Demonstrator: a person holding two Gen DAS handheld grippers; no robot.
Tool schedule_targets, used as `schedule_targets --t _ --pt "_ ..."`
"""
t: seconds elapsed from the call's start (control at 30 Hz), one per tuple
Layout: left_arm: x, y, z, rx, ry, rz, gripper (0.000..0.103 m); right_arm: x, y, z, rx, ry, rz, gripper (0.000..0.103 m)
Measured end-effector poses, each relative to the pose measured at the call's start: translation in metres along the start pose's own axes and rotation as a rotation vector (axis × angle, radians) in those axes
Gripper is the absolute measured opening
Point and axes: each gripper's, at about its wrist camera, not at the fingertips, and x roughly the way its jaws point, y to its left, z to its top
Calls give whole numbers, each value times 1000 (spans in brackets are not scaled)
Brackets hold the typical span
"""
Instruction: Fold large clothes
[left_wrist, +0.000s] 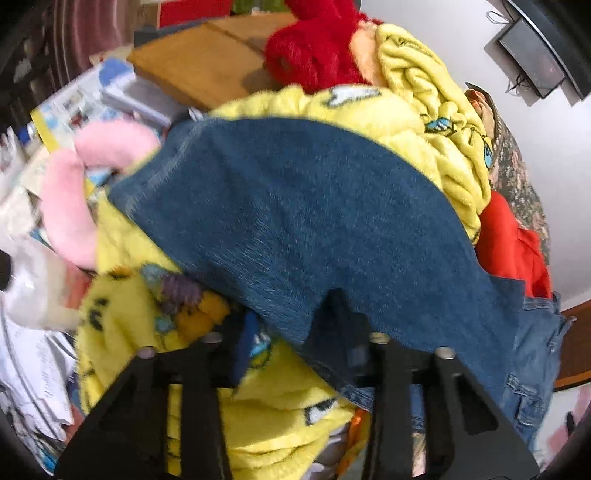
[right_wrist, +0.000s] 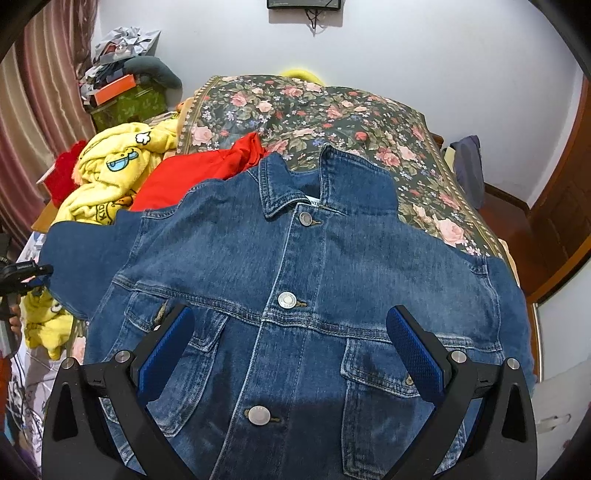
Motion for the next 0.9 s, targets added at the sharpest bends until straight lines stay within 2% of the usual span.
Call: schedule_targets --t 0.03,0.1,0.23,0.4,0.5,0.63,0.77,0.9 --pt "-5 -4 1 21 -20 29 18 -1 1 0 0 -3 0 103" --pt "-15 -12 3 62 -53 65 14 -6 0 0 -2 -14 -3 103" --pt "-50 -39 2 163 -159 115 10 -13 -2 1 6 -34 -1 103" --pt "-94 -85 -2 297 -282 120 7 -22 -10 1 31 -57 5 103" --pt "-124 -118 -8 365 -365 77 6 -28 -15 1 38 -74 1 103" --pt "-162 -167 -18 435 -439 -34 6 -38 -21 -1 38 -103 -22 103" --pt "-186 -217 -34 503 -472 -139 6 -50 -28 -3 16 -145 -47 103" --pt "-194 -266 -56 578 -485 -188 6 -61 -39 -6 16 -177 -45 103"
